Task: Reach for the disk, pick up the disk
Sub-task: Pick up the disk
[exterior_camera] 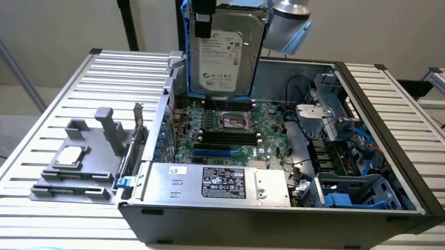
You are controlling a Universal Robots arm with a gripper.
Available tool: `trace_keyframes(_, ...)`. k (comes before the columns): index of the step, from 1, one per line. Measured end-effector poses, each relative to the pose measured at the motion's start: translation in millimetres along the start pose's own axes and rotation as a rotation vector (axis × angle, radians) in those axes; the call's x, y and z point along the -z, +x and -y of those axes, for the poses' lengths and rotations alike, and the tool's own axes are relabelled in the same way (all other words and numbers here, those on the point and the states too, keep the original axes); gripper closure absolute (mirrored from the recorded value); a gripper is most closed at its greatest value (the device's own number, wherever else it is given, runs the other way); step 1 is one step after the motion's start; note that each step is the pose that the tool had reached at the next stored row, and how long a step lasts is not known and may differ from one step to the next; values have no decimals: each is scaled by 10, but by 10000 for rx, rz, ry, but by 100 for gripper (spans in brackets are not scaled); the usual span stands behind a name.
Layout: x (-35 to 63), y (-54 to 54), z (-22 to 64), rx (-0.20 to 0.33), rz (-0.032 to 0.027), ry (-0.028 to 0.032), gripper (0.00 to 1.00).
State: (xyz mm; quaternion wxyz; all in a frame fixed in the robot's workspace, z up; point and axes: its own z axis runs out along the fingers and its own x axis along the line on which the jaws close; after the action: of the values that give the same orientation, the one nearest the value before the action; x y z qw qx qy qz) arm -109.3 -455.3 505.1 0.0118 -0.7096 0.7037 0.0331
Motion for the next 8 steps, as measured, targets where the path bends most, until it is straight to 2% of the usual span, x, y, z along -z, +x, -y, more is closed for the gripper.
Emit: trace_keyframes(8,21,152,361,1,0,0,67)
